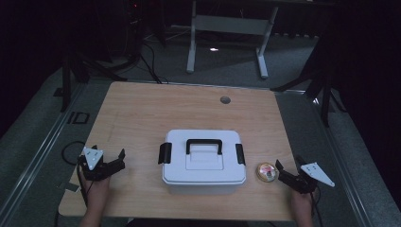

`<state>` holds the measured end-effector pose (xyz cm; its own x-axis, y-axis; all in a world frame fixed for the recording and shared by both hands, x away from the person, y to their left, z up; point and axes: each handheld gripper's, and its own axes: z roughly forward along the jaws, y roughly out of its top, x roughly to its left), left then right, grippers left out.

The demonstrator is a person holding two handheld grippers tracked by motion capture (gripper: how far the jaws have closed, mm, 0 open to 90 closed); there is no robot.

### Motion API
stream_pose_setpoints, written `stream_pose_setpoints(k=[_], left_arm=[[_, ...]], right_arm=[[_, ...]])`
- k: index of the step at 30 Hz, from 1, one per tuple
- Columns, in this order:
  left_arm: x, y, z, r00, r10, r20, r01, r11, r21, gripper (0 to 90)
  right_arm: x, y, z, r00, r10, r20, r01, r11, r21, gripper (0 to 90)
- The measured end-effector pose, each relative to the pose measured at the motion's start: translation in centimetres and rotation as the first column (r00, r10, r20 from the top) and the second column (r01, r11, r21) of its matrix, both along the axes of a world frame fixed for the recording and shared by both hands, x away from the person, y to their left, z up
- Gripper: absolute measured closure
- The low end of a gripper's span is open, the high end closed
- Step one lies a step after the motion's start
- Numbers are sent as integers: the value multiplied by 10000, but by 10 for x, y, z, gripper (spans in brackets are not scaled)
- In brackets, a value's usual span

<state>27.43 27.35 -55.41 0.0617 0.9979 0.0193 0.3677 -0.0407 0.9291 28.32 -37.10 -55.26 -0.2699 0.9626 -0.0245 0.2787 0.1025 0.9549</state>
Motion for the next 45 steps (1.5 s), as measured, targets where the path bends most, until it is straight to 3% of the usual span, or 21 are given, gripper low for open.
stream_pose_setpoints(k=[6, 9, 13, 18, 24, 29, 34, 35, 36, 38, 40, 42, 44, 45], left_arm=[[2, -3, -2, 9997, -6, -250, 9, 9999, 130, 6], [5, -3, -5, 9971, -321, -689, 324, 9995, 31, 6], [7, -4, -5, 9951, -367, -921, 380, 9992, 127, 6], [13, 2, -3, 9810, -933, -1701, 870, 9952, -444, 7], [17, 10, 2, 9705, -996, -2197, 891, 9944, -573, 7], [19, 14, 1, 9446, -1335, -2998, 1338, 9908, -197, 7], [21, 16, 4, 9117, -1912, -3637, 2114, 9773, 163, 7], [23, 17, 7, 8906, -2172, -3995, 2457, 9691, 211, 7], [23, 17, 7, 8906, -2172, -3995, 2457, 9691, 211, 7], [24, 18, 8, 8627, -2366, -4469, 2718, 9622, 154, 7], [25, 18, 9, 8503, -2385, -4692, 2906, 9560, 407, 7], [25, 19, 11, 8308, -2488, -4979, 3143, 9480, 507, 7], [25, 19, 12, 8071, -2628, -5287, 3410, 9385, 540, 7], [25, 18, 13, 8006, -2634, -5381, 3532, 9330, 688, 7]], right_arm=[[0, 0, 0, 10000, -12, -14, 13, 10000, 32, 134], [0, 0, 0, 10000, -19, -23, 19, 10000, 26, 134], [0, 0, 0, 10000, -35, -14, 35, 10000, 32, 134], [0, 0, 0, 10000, -79, -31, 79, 10000, 24, 134], [0, 0, 0, 9999, -122, -32, 122, 9999, 5, 134], [0, 0, 0, 9999, -115, -59, 115, 9999, -4, 134], [0, 0, 0, 9999, -103, -58, 103, 9999, 1, 134], [0, 0, 0, 9999, -99, -64, 99, 10000, -4, 134], [0, 0, 0, 9999, -99, -64, 99, 10000, -4, 134], [0, 0, 0, 9999, -100, -69, 100, 9999, -5, 134], [0, 0, 0, 9999, -97, -81, 97, 10000, 1, 135], [0, 0, 0, 9999, -95, -65, 94, 10000, -3, 134], [0, 0, 0, 9999, -94, -55, 94, 10000, -18, 135], [0, 0, 0, 9999, -94, -55, 94, 10000, -18, 135]])
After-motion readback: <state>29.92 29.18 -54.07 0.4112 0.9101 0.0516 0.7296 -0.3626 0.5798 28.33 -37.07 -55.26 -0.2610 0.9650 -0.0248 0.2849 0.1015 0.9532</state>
